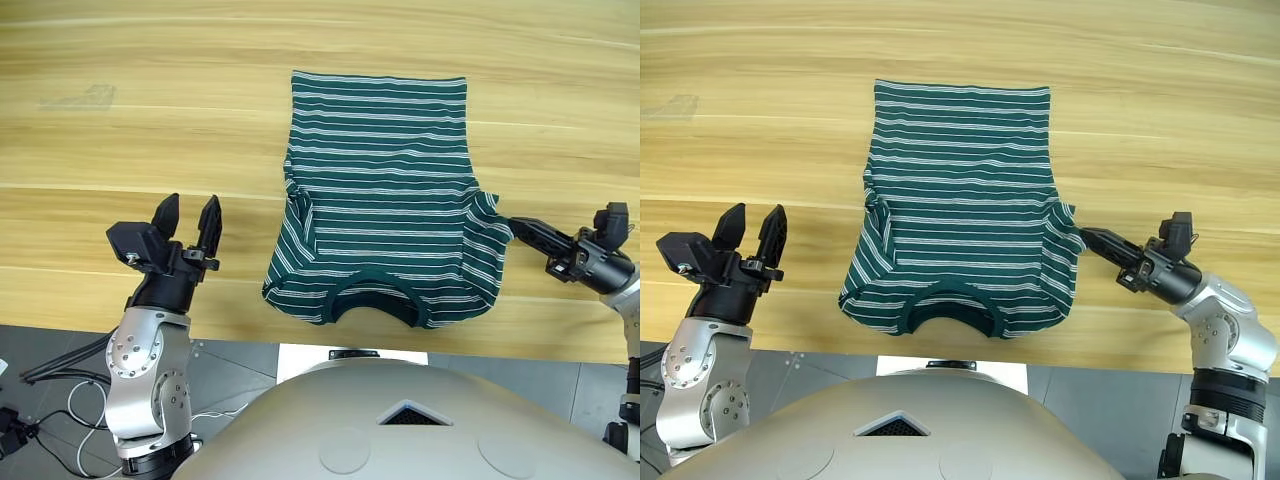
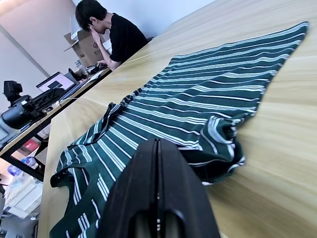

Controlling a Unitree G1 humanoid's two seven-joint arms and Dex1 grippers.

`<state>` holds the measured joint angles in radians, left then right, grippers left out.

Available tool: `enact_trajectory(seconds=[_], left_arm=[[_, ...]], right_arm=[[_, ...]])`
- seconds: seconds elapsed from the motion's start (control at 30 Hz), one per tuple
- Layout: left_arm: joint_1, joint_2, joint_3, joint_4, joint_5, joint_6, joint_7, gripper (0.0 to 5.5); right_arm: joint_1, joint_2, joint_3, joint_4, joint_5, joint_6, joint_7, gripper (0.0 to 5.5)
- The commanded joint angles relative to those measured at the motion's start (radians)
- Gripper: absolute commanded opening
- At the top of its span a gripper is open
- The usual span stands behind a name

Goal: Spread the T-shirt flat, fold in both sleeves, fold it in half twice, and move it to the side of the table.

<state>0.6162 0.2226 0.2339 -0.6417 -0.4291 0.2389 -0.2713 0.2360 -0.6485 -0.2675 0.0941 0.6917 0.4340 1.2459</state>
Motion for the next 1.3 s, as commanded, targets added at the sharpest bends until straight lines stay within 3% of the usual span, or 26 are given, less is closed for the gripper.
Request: enact_trajectory(seconds=[0.03, 0.17, 0.37, 0.5, 0.8, 1.07, 1.3], left_arm=[[0.001, 0.003, -0.013, -0.003, 0.016, 0.001, -0.003, 2.94], [0.006, 0.007, -0.028, -0.006, 0.035, -0.011, -0.009, 2.94], [0.003, 0.002, -0.034, 0.004, 0.049, -0.018, -0.013, 2.94], [0.005, 0.0, -0.041, 0.005, 0.049, -0.022, -0.017, 2.94], [0.02, 0.005, -0.062, -0.008, 0.065, -0.028, -0.021, 2.94], [0.021, 0.0, -0.092, 0.0, 0.081, -0.035, -0.024, 2.94], [0.015, 0.004, -0.095, 0.001, 0.084, -0.034, -0.021, 2.94]], right_arm=[[0.034, 0.002, 0.082, -0.085, -0.145, -0.104, -0.057, 0.02], [0.046, 0.032, 0.189, -0.173, -0.375, -0.243, -0.229, 0.02], [0.061, 0.061, 0.166, -0.342, -0.186, -0.167, -0.196, 0.02], [0.09, 0.048, 0.204, -0.358, -0.187, -0.165, -0.182, 0.02], [0.085, 0.052, 0.373, -0.253, -0.493, -0.312, -0.296, 0.02], [0.038, 0.118, 0.279, -0.333, -0.179, -0.173, -0.256, 0.02], [0.117, 0.034, 0.253, -0.453, 0.067, -0.003, -0.087, 1.24]])
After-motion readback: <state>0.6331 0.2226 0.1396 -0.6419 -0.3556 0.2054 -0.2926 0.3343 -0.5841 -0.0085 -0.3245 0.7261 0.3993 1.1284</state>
